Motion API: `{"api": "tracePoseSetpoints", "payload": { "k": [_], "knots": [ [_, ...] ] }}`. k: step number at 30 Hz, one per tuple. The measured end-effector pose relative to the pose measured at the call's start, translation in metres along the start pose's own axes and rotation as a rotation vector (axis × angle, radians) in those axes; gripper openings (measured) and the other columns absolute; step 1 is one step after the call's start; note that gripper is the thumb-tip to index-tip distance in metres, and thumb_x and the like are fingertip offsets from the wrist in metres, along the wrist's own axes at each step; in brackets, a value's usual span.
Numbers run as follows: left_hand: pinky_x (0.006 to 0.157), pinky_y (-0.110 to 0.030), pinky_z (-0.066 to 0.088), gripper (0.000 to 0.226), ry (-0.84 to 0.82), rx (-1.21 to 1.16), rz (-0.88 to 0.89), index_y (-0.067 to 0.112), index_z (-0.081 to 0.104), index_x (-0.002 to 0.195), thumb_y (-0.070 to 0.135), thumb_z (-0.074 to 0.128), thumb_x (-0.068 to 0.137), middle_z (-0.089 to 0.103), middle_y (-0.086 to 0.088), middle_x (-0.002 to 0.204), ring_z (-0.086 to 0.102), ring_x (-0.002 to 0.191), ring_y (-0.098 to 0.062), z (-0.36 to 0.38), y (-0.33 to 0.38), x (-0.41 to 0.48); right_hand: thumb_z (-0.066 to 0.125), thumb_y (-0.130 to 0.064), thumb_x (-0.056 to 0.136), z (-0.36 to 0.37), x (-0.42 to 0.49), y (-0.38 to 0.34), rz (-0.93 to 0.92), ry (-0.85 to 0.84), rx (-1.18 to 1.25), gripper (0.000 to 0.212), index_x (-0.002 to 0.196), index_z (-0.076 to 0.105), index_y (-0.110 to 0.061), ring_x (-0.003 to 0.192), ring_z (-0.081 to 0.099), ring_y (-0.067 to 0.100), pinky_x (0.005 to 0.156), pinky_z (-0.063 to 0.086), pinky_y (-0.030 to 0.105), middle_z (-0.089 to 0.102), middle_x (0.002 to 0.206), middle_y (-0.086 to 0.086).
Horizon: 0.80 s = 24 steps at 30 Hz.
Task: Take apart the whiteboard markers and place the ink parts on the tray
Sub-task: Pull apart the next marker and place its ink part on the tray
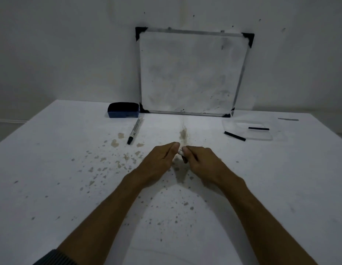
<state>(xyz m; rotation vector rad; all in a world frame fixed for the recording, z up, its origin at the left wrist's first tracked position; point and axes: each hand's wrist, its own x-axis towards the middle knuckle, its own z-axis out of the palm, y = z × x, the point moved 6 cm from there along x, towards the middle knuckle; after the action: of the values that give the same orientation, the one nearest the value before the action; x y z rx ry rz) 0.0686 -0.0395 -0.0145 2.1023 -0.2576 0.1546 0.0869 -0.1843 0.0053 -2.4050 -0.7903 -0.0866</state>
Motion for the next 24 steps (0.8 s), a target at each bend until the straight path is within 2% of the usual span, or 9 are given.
{"api": "tracePoseSetpoints", "payload": {
  "k": [2, 4, 7, 11, 13, 15, 17, 20, 24],
  "knots": [
    [0.065, -0.014, 0.044, 0.045, 0.001, -0.132, -0.094, 0.029, 0.075, 0.098, 0.044, 0.034, 0.111, 0.062, 0.02, 0.062, 0.055, 0.058, 0.004, 0.0, -0.002, 0.003, 0.034, -0.038, 0.107, -0.006, -0.001, -0.006, -0.149, 0.222, -0.341, 0.039, 0.086, 0.06, -0.018, 0.046, 0.039, 0.013, 0.049, 0.028, 0.026, 0.062, 0.061, -0.002],
    [0.062, -0.013, 0.043, 0.045, -0.002, -0.131, -0.11, 0.032, 0.075, 0.104, 0.048, 0.034, 0.11, 0.056, 0.02, 0.056, 0.05, 0.054, 0.003, 0.001, -0.002, 0.006, 0.035, -0.037, 0.106, -0.009, 0.0, -0.005, -0.151, 0.297, -0.396, 0.039, 0.082, 0.061, -0.019, 0.047, 0.038, 0.013, 0.047, 0.025, 0.026, 0.061, 0.06, -0.003],
    [0.067, -0.026, 0.05, 0.041, 0.01, 0.086, 0.007, 0.025, 0.062, 0.097, 0.047, 0.031, 0.11, 0.062, 0.009, 0.071, 0.057, 0.063, -0.005, 0.007, 0.0, 0.009, 0.033, -0.04, 0.109, 0.001, 0.007, 0.012, 0.072, 0.063, -0.037, 0.046, 0.076, 0.061, -0.023, 0.06, 0.056, 0.017, 0.061, 0.045, 0.033, 0.065, 0.069, -0.002],
    [0.061, -0.009, 0.036, 0.031, 0.057, 0.324, 0.232, 0.026, 0.049, 0.088, 0.039, 0.031, 0.11, 0.047, 0.015, 0.065, 0.052, 0.06, 0.001, 0.008, 0.009, 0.011, 0.035, -0.041, 0.11, 0.001, 0.005, 0.016, 0.212, -0.075, 0.355, 0.055, 0.063, 0.057, -0.024, 0.051, 0.051, 0.012, 0.063, 0.042, 0.029, 0.057, 0.058, -0.003],
    [0.064, -0.01, 0.039, 0.039, 0.1, 0.358, 0.223, 0.027, 0.056, 0.086, 0.043, 0.029, 0.109, 0.054, 0.014, 0.063, 0.055, 0.059, 0.001, 0.002, 0.008, 0.012, 0.033, -0.043, 0.11, 0.001, 0.003, 0.015, 0.159, 0.009, 0.173, 0.054, 0.068, 0.061, -0.024, 0.056, 0.056, 0.015, 0.064, 0.045, 0.031, 0.063, 0.063, -0.001],
    [0.07, -0.023, 0.049, 0.059, 0.123, 0.316, 0.087, 0.022, 0.074, 0.092, 0.051, 0.026, 0.109, 0.07, 0.005, 0.07, 0.064, 0.064, -0.008, 0.0, 0.003, 0.013, 0.028, -0.045, 0.108, -0.002, -0.001, 0.01, 0.037, 0.174, -0.165, 0.052, 0.079, 0.066, -0.024, 0.058, 0.06, 0.016, 0.06, 0.048, 0.032, 0.068, 0.067, -0.002],
    [0.074, -0.03, 0.052, 0.07, 0.122, 0.286, -0.048, 0.016, 0.079, 0.102, 0.057, 0.022, 0.108, 0.071, 0.001, 0.07, 0.068, 0.068, -0.018, 0.001, 0.0, 0.014, 0.026, -0.045, 0.107, -0.003, 0.001, 0.006, -0.061, 0.26, -0.266, 0.051, 0.084, 0.066, -0.023, 0.054, 0.059, 0.016, 0.058, 0.05, 0.034, 0.067, 0.065, -0.002],
    [0.072, -0.033, 0.052, 0.063, 0.109, 0.215, -0.082, 0.016, 0.074, 0.095, 0.053, 0.025, 0.108, 0.059, 0.007, 0.063, 0.065, 0.066, -0.018, 0.002, 0.002, 0.011, 0.027, -0.044, 0.109, 0.002, 0.005, 0.012, 0.009, 0.163, -0.147, 0.047, 0.089, 0.065, -0.023, 0.064, 0.062, 0.016, 0.069, 0.053, 0.037, 0.069, 0.074, -0.002],
    [0.057, -0.03, 0.047, 0.033, 0.041, 0.242, 0.144, 0.033, 0.045, 0.088, 0.045, 0.025, 0.111, 0.056, 0.004, 0.065, 0.052, 0.054, -0.011, 0.003, 0.011, 0.005, 0.04, -0.043, 0.108, 0.005, 0.008, 0.019, 0.143, 0.013, 0.295, 0.031, 0.095, 0.064, -0.027, 0.069, 0.061, 0.009, 0.067, 0.05, 0.032, 0.067, 0.076, -0.012]
  ]
}}
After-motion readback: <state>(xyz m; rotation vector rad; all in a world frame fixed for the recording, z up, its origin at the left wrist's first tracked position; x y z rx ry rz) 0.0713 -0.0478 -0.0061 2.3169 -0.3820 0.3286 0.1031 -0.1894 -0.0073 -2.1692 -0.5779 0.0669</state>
